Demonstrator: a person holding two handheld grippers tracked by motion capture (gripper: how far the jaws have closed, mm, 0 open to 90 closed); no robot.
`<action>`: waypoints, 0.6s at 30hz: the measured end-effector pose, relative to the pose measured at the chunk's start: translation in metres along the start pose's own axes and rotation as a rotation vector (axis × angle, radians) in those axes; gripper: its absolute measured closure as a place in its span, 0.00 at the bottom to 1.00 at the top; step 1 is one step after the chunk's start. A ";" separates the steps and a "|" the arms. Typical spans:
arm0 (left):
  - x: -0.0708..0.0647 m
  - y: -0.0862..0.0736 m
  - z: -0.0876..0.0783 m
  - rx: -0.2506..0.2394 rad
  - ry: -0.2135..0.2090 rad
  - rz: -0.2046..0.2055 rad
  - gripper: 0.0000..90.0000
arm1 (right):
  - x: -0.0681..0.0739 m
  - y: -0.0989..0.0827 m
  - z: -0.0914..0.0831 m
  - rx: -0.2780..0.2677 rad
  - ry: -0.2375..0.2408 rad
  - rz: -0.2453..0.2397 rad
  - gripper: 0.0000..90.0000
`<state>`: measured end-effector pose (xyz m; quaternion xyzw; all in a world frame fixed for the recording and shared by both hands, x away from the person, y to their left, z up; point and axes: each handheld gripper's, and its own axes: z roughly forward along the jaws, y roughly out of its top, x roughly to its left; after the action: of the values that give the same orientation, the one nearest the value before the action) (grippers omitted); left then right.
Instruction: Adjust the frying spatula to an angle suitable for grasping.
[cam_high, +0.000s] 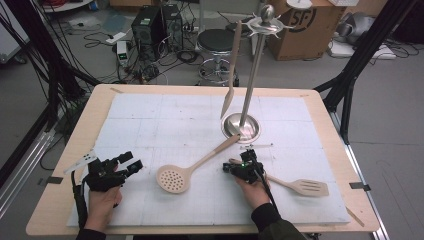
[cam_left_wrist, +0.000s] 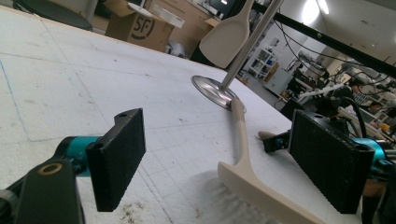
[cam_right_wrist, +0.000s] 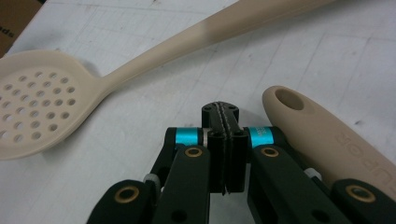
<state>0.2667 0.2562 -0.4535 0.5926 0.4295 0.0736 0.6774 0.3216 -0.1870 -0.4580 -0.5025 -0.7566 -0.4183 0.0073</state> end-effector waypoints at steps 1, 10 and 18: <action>0.000 0.000 0.000 0.000 0.002 0.003 0.22 | -0.002 0.001 0.000 -0.004 -0.004 0.002 1.00; 0.002 0.000 -0.001 -0.001 0.003 0.004 0.22 | -0.019 0.017 0.004 -0.056 -0.071 0.064 1.00; 0.001 0.000 -0.001 0.000 0.002 0.002 0.22 | -0.030 0.028 0.006 -0.069 -0.106 0.094 1.00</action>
<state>0.2672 0.2577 -0.4540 0.5930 0.4295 0.0747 0.6770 0.3603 -0.2022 -0.4576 -0.5590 -0.7165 -0.4162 -0.0303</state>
